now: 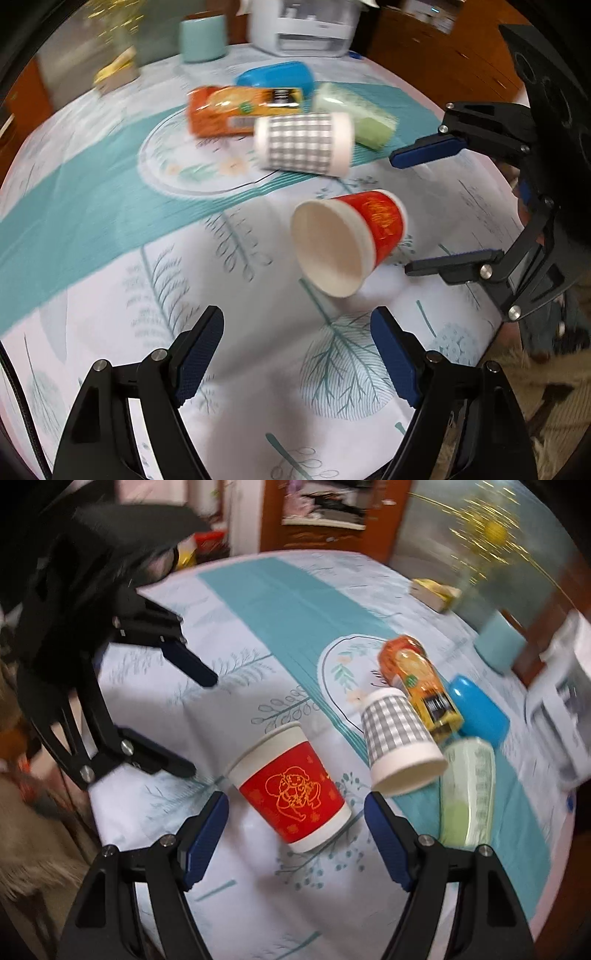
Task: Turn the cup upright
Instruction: 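Rotate the right tool to turn the red cup rim-up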
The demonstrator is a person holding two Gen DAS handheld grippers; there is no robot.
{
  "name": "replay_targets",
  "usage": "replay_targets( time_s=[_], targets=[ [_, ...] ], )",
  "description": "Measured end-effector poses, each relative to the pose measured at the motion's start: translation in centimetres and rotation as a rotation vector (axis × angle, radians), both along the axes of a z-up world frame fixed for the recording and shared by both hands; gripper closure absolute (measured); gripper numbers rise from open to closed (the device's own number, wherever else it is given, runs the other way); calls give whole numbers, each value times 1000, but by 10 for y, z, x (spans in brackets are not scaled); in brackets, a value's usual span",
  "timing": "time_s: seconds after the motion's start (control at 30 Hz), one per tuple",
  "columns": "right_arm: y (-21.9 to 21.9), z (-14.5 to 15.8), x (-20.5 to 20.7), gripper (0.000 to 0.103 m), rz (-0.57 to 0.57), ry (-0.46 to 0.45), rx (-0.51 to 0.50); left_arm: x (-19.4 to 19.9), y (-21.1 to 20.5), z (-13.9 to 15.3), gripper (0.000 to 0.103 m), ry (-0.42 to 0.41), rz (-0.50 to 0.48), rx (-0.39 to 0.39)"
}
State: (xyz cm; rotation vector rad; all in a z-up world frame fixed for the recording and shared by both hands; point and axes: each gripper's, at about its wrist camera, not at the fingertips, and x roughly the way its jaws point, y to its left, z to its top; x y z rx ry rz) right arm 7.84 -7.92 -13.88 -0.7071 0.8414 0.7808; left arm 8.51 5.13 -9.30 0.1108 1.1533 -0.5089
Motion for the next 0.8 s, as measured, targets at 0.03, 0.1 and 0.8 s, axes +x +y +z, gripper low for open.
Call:
replay_targets(
  time_s=[0.03, 0.1, 0.8],
  targets=[
    [5, -3, 1, 27, 25, -4, -34, -1, 2, 0, 23, 3, 28, -7],
    [13, -8, 3, 27, 64, -12, -90, -3, 4, -2, 23, 12, 71, -18],
    [59, -42, 16, 42, 175, 20, -354, 0, 19, -17, 23, 54, 211, -62]
  ],
)
